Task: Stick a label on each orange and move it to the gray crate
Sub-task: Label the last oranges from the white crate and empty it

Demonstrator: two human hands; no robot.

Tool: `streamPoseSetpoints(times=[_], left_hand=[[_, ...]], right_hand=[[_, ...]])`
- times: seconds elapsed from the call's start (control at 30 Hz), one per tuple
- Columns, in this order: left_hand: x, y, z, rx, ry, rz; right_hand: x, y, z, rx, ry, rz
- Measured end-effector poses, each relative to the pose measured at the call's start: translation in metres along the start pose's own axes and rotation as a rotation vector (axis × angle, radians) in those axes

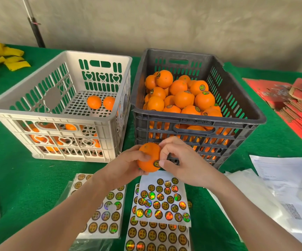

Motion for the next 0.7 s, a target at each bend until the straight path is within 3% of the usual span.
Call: streamPoseSetpoints(times=[0.23, 0.47, 0.7], left_hand=[[0.010, -0.006, -0.004, 0.028, 0.059, 0.017], [0.011, -0.018, -0.011, 0.053, 0.098, 0.190], [0.031, -0.045, -0.017, 0.139, 0.131, 0.242]], right_hand=[[-0.006, 0.007, -0.005, -0.028, -0.130, -0.078], [-0.011, 0.009, -0.014, 0.002, -0.244, 0.031], [-0.019, 0.043, -0.018, -0.289, -0.268, 0.090]])
Point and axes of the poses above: each hand's wrist, its own z-axis towards the middle knuckle, its own x-axis out of the palm, y = z × x, the point moved 6 cm from there along z, towards the middle knuckle
